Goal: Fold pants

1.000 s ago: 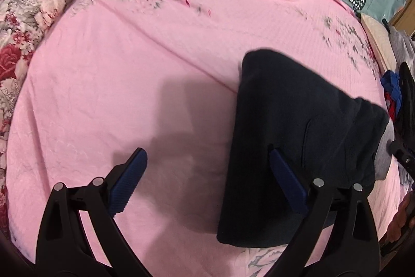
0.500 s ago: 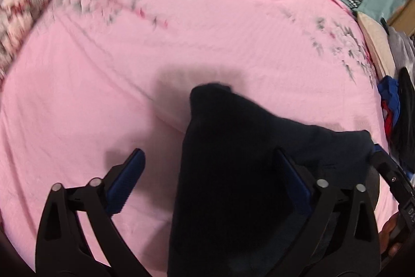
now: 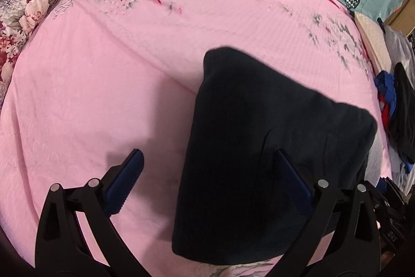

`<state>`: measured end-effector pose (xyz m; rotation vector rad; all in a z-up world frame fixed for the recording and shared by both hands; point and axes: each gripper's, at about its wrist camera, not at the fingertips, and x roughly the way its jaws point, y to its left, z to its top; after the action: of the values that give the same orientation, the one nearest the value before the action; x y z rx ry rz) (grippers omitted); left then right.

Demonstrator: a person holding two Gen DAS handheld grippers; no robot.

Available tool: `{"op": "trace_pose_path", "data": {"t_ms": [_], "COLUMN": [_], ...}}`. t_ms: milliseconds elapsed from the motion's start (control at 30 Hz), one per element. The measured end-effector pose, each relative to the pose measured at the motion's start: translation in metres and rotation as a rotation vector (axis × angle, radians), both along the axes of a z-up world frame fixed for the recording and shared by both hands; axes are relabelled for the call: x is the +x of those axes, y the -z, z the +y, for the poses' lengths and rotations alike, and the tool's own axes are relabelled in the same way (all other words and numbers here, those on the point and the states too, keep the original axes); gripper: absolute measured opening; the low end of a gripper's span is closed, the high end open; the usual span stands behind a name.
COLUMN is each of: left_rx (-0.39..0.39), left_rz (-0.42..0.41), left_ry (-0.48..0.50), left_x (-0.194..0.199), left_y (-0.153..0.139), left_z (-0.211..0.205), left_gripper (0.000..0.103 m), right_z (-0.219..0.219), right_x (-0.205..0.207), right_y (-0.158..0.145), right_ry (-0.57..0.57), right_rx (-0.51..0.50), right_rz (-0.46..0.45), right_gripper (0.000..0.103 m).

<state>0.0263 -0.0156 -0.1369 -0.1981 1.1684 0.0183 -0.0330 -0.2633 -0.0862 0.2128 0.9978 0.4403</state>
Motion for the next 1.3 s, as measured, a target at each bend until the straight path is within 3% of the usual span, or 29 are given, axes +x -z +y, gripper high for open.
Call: {"op": "trace_pose_path", "data": {"t_ms": [100, 333, 433, 533, 633, 833, 933, 1033, 1133, 1200, 1267, 1300], "left_rx": [-0.018, -0.011, -0.008, -0.011, -0.037, -0.134, -0.22, -0.207, -0.19, -0.169, -0.161, -0.153], "left_rz": [0.011, -0.016, -0.006, 0.0, 0.003, 0.008, 0.087, 0.097, 0.107, 0.104, 0.092, 0.084], "left_ry": [-0.006, 0.014, 0.031, 0.025, 0.015, 0.054, 0.13, 0.178, 0.208, 0.23, 0.236, 0.234], "left_x": [-0.007, -0.023, -0.027, -0.03, -0.033, -0.027, -0.012, -0.004, 0.002, 0.003, 0.004, 0.004], "left_y": [0.004, -0.01, -0.005, 0.006, 0.01, 0.005, 0.016, 0.018, 0.017, 0.015, 0.01, 0.007], "left_z": [0.004, 0.0, -0.005, -0.007, -0.002, 0.009, 0.005, -0.005, -0.014, -0.019, -0.02, -0.02], "left_gripper": [0.101, 0.101, 0.101, 0.101, 0.101, 0.101, 0.101, 0.101, 0.094, 0.078, 0.049, 0.041], "right_z": [-0.006, -0.01, -0.005, 0.003, 0.006, -0.006, -0.018, -0.016, -0.004, 0.005, 0.01, 0.016], "right_x": [-0.001, -0.014, -0.018, -0.016, -0.014, -0.014, -0.001, 0.016, 0.026, 0.032, 0.033, 0.034], "right_y": [0.013, -0.013, -0.017, -0.001, 0.016, 0.004, 0.004, 0.015, 0.027, 0.032, 0.033, 0.033], "right_ry": [0.035, 0.038, 0.046, 0.057, 0.092, 0.092, 0.123, 0.091, 0.075, 0.047, 0.037, 0.03], "right_rx": [-0.017, 0.032, -0.028, -0.09, -0.143, -0.031, 0.055, 0.153, 0.174, 0.189, 0.183, 0.166], "right_rz": [0.033, -0.028, -0.059, -0.015, 0.02, 0.02, 0.035, 0.102, 0.156, 0.176, 0.172, 0.163], "right_gripper": [0.049, 0.054, 0.056, 0.057, 0.072, 0.073, 0.086, 0.086, 0.086, 0.086, 0.085, 0.082]}}
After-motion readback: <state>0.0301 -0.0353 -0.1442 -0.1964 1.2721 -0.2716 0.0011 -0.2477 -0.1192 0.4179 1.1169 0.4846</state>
